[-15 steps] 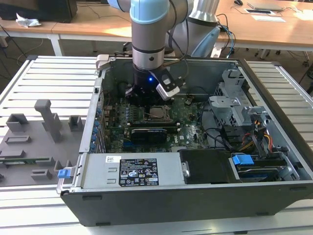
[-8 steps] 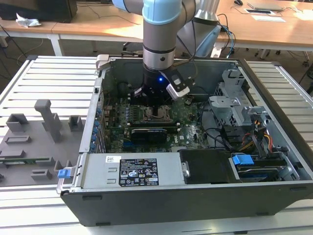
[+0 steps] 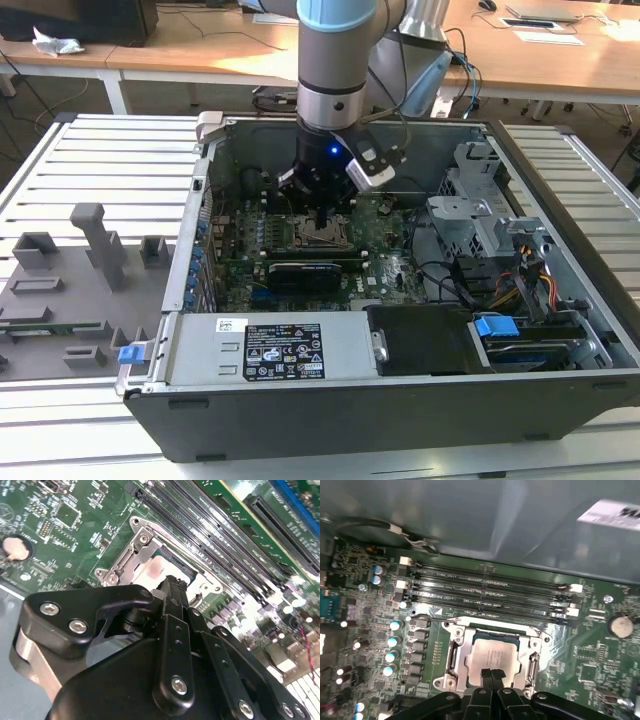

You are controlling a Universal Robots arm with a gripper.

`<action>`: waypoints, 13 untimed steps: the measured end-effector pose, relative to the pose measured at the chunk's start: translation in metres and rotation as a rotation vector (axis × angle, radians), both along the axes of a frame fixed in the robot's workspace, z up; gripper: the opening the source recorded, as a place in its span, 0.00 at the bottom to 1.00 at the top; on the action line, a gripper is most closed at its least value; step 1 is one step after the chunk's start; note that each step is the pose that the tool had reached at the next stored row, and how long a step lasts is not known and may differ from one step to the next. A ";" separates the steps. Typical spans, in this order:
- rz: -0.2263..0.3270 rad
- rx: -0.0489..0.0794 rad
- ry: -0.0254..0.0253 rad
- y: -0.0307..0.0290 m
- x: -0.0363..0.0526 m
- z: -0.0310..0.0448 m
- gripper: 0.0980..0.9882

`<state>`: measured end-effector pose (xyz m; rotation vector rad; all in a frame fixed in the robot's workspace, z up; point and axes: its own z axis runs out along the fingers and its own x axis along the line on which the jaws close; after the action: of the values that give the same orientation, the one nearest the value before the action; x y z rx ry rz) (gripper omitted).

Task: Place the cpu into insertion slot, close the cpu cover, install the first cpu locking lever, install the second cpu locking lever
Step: 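Close the cpu cover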

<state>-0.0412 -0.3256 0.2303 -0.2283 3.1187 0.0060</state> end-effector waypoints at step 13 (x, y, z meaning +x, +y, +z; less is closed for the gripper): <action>0.000 -0.001 0.0000 0.0000 0.0000 0.0131 0.01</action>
<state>-0.0412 -0.3256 0.2434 -0.2284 3.1187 0.0045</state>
